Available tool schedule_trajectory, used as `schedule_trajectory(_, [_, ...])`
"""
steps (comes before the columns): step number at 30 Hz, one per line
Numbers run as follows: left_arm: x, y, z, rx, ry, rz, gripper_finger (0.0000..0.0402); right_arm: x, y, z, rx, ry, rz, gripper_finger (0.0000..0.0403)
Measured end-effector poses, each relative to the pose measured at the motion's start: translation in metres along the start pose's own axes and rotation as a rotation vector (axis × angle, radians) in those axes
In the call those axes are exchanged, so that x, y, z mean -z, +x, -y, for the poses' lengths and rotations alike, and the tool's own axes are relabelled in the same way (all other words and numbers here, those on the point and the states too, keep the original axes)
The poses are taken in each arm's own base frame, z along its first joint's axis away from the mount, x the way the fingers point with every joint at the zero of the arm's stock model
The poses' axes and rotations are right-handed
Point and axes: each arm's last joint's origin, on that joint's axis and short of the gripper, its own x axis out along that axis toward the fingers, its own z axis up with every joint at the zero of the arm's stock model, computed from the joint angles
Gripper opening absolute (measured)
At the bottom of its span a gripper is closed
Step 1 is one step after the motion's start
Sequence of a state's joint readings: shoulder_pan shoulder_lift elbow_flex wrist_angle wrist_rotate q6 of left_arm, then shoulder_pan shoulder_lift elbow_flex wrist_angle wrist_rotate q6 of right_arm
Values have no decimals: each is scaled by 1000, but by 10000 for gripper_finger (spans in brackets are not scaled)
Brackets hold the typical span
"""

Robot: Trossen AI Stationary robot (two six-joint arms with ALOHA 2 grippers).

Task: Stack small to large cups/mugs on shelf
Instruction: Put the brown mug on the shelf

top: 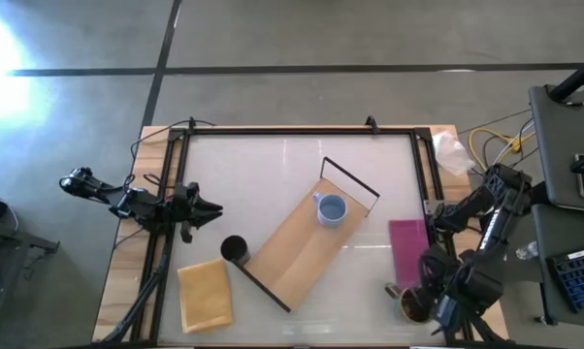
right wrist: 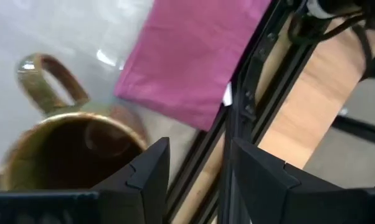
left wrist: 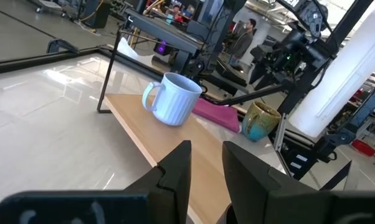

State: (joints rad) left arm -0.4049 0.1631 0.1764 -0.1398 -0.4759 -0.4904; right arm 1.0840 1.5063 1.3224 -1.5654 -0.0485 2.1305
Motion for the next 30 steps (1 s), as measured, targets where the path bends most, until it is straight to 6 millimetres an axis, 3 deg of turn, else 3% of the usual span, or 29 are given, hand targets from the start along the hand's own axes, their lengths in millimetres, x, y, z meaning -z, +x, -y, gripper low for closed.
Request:
schedule_trajectory(9, [0, 0, 0, 0, 0, 0, 77, 10, 15, -4, -55, -163, -38, 164])
schedule_trajectory(21, [0, 0, 0, 0, 0, 0, 77, -6, 24, -10, -72, -147, -88, 164])
schedule_trajectory(30, [0, 0, 0, 0, 0, 0, 77, -7, 45, -7, -12, -220, -83, 164])
